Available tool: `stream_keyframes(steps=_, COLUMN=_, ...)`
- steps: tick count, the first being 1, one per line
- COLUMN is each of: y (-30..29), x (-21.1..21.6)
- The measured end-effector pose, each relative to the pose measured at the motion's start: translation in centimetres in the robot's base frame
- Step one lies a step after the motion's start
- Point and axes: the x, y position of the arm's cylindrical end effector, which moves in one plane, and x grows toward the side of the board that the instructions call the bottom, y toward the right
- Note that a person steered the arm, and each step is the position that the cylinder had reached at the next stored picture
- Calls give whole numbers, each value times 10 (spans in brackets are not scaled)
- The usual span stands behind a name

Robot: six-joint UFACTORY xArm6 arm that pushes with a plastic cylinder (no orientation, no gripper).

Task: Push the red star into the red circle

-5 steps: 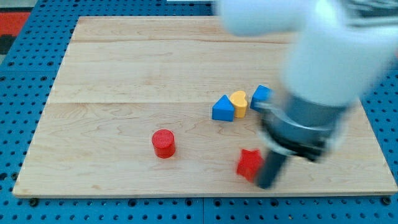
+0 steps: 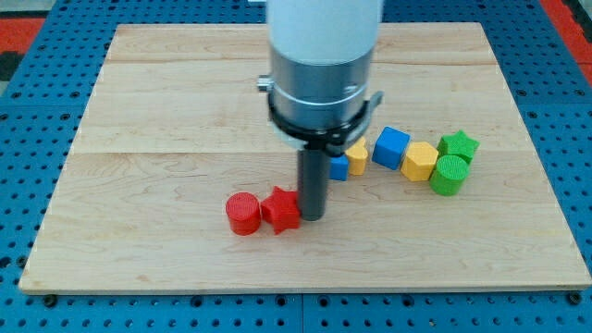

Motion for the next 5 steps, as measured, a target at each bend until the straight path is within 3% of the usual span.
stream_keyframes(steps=5, y=0, x=0)
